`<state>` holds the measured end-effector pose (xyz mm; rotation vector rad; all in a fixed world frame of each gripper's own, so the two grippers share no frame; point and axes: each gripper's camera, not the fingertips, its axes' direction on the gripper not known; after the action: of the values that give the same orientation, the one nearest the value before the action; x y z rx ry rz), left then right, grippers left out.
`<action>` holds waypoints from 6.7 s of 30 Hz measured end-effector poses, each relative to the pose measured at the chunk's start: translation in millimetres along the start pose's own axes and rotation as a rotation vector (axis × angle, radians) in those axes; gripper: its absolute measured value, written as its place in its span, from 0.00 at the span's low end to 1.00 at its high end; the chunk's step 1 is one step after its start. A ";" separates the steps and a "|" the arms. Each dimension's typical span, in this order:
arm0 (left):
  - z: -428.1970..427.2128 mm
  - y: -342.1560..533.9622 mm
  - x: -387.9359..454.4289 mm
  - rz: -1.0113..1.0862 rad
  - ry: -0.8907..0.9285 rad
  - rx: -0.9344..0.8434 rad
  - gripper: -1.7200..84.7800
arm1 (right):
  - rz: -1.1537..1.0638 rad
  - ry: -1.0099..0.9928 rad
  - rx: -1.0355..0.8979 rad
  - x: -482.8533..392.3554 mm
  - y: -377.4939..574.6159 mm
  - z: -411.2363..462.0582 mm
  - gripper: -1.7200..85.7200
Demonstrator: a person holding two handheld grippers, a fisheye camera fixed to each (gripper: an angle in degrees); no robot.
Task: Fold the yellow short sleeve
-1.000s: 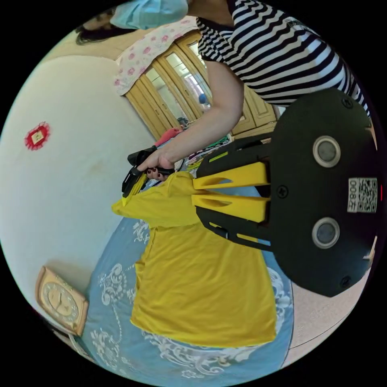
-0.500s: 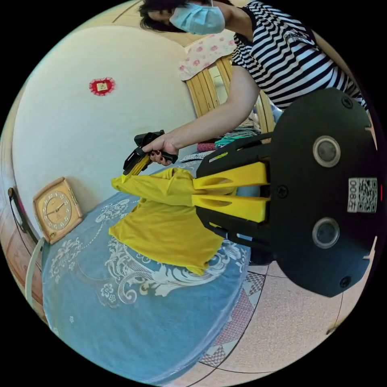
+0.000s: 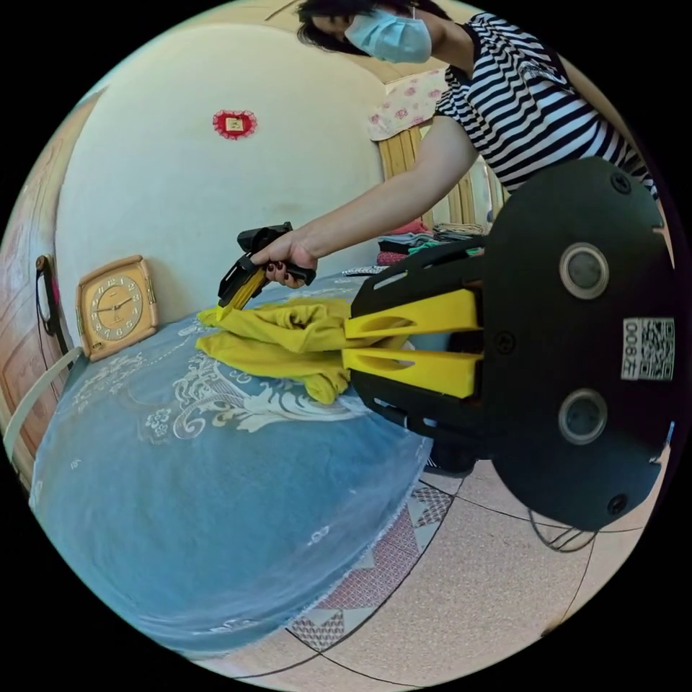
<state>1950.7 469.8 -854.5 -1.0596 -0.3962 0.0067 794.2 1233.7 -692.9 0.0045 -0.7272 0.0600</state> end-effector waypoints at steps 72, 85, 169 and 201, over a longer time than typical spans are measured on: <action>5.1 82.1 143.0 0.224 -0.179 -0.232 0.04 | 0.103 0.053 0.043 134.9 378.8 -92.0 0.08; 66.5 77.1 125.4 0.060 0.172 -0.526 0.14 | 0.300 -0.438 0.115 177.5 386.8 -117.5 0.05; 124.6 280.7 90.8 0.320 0.771 -0.170 0.06 | -0.121 -0.626 0.713 -384.8 957.4 -295.3 0.03; 785.8 386.4 35.8 0.672 0.791 -0.650 0.06 | -0.016 -0.044 1.072 -374.1 1083.5 -798.9 0.03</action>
<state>1803.1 1333.5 -836.8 -1.6849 0.7338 0.0587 984.9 2315.4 -1556.4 1.0365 -0.6662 0.4296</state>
